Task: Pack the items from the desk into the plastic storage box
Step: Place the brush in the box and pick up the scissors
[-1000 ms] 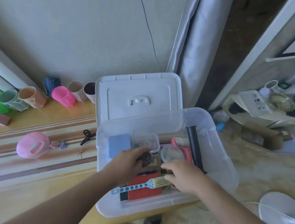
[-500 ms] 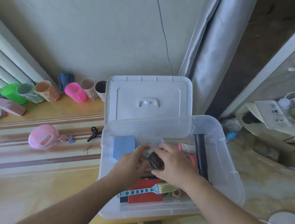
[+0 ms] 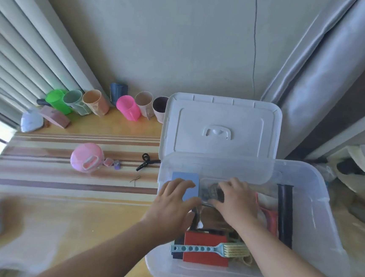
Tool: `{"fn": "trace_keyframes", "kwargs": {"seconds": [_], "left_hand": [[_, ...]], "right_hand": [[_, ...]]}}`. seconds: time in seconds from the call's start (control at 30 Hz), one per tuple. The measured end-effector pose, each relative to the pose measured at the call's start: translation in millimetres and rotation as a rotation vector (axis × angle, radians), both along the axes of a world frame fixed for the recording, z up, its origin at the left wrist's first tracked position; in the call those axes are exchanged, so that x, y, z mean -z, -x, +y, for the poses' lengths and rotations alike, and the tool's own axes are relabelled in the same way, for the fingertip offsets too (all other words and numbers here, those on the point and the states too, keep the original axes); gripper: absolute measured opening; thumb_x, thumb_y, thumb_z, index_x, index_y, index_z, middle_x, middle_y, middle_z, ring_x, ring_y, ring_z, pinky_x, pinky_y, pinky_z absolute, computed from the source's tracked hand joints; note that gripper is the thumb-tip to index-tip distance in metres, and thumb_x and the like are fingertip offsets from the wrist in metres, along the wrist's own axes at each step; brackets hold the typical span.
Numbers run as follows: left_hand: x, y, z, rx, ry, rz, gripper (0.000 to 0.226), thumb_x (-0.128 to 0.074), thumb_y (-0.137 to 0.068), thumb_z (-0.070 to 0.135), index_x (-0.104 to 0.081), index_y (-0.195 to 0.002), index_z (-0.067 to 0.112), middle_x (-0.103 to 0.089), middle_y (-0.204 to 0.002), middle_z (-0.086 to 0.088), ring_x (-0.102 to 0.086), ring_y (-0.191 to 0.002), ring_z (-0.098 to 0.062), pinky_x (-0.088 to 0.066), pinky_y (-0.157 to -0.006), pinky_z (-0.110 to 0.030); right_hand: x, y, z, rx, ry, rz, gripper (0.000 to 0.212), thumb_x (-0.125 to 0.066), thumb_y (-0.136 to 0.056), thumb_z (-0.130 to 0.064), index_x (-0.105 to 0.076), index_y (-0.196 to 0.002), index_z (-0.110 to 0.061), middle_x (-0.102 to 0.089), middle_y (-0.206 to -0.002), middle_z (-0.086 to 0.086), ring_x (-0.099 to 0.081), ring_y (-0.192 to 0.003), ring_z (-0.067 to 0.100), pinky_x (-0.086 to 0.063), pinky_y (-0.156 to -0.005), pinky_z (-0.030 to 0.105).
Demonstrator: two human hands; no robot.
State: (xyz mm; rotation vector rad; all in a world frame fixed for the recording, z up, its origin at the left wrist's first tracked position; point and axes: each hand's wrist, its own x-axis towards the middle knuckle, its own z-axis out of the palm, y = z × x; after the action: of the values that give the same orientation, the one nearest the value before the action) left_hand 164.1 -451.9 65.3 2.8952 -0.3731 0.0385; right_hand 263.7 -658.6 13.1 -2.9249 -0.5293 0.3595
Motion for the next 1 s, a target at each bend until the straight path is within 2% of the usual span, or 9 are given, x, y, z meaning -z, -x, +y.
{"fn": "trace_keyframes", "kwargs": {"seconds": [0.2, 0.33, 0.5, 0.57, 0.63, 0.7, 0.8, 0.93, 1.0], "left_hand": [[0.9, -21.0, 82.3, -0.250, 0.266, -0.119, 0.028, -0.055, -0.098, 0.033, -0.065, -0.123, 0.027, -0.057, -0.135, -0.002, -0.049, -0.126, -0.028, -0.040, -0.104, -0.043], [34.7, -33.3, 172.8, -0.419, 0.249, 0.125, 0.031, -0.062, -0.090, 0.017, -0.070, -0.119, 0.024, -0.059, -0.126, 0.002, -0.055, -0.115, -0.028, -0.048, -0.099, -0.045], [67.6, -53.9, 258.5, -0.291, -0.283, 0.478, 0.053, -0.053, -0.093, 0.014, -0.050, -0.142, 0.035, -0.040, -0.147, -0.001, -0.042, -0.131, -0.030, -0.039, -0.107, -0.043], [77.9, -67.4, 279.9, -0.146, -0.484, 0.530, 0.054, -0.059, -0.092, 0.016, -0.047, -0.142, 0.030, -0.038, -0.146, -0.006, -0.040, -0.131, -0.032, -0.039, -0.105, -0.044], [90.0, -80.8, 297.2, -0.018, -0.601, 0.552, 0.053, -0.064, -0.090, 0.017, -0.049, -0.140, 0.028, -0.040, -0.143, -0.010, -0.042, -0.129, -0.037, -0.037, -0.105, -0.047], [100.0, -92.0, 309.8, 0.034, -0.673, 0.543, 0.056, -0.070, -0.087, 0.019, -0.051, -0.139, 0.030, -0.044, -0.141, -0.012, -0.045, -0.124, -0.039, -0.034, -0.106, -0.051], [111.8, -100.7, 321.5, 0.069, -0.725, 0.541, 0.060, -0.075, -0.084, 0.022, -0.047, -0.137, 0.031, -0.049, -0.135, -0.011, -0.051, -0.117, -0.036, -0.029, -0.105, -0.053], [117.2, -101.3, 326.5, 0.151, -0.672, 0.543, 0.055, -0.068, -0.088, 0.016, -0.048, -0.137, 0.028, -0.055, -0.127, -0.011, -0.056, -0.114, -0.033, -0.038, -0.103, -0.047], [115.7, -98.4, 324.7, 0.204, -0.626, 0.544, 0.050, -0.065, -0.090, 0.013, -0.051, -0.135, 0.027, -0.056, -0.123, -0.009, -0.058, -0.110, -0.032, -0.043, -0.098, -0.045]], "right_hand": [[-36.1, -5.8, 46.9, 0.027, -0.418, -0.235, 0.014, -0.072, -0.087, -0.030, -0.074, -0.097, -0.020, -0.060, -0.103, 0.000, -0.058, -0.092, 0.030, -0.049, -0.075, 0.039], [-68.5, -16.0, 142.8, -0.168, -0.631, -0.318, 0.018, -0.061, -0.090, -0.025, -0.072, -0.101, -0.015, -0.060, -0.103, 0.003, -0.055, -0.093, 0.027, -0.048, -0.082, 0.037], [-45.2, -34.6, 271.3, -0.261, -0.352, 0.049, 0.027, -0.061, -0.090, -0.015, -0.067, -0.115, -0.022, -0.055, -0.115, -0.003, -0.051, -0.111, 0.026, -0.054, -0.080, 0.041], [-24.1, -48.3, 305.9, -0.150, -0.177, 0.234, 0.026, -0.057, -0.089, -0.010, -0.062, -0.110, -0.024, -0.052, -0.118, -0.002, -0.052, -0.112, 0.028, -0.055, -0.077, 0.042], [1.5, -59.6, 325.1, -0.014, -0.060, 0.375, 0.046, -0.055, -0.089, -0.008, -0.060, -0.127, -0.032, -0.050, -0.129, 0.000, -0.056, -0.112, 0.030, -0.054, -0.075, 0.041], [25.7, -61.4, 332.9, 0.011, 0.033, 0.420, 0.063, -0.051, -0.090, -0.004, -0.055, -0.141, -0.042, -0.047, -0.130, 0.000, -0.056, -0.108, 0.028, -0.053, -0.072, 0.038], [53.2, -54.3, 334.2, 0.001, 0.099, 0.428, 0.067, -0.047, -0.091, 0.000, -0.056, -0.140, -0.046, -0.051, -0.128, 0.000, -0.057, -0.107, 0.028, -0.051, -0.071, 0.037], [70.4, -38.3, 333.2, 0.074, 0.141, 0.350, 0.049, -0.048, -0.088, -0.001, -0.066, -0.117, -0.036, -0.056, -0.105, -0.001, -0.059, -0.091, 0.028, -0.043, -0.059, 0.032], [71.2, -30.1, 334.0, 0.137, 0.071, 0.336, 0.035, -0.052, -0.091, -0.008, -0.068, -0.107, -0.035, -0.060, -0.094, -0.004, -0.062, -0.086, 0.026, -0.050, -0.060, 0.033]]}}
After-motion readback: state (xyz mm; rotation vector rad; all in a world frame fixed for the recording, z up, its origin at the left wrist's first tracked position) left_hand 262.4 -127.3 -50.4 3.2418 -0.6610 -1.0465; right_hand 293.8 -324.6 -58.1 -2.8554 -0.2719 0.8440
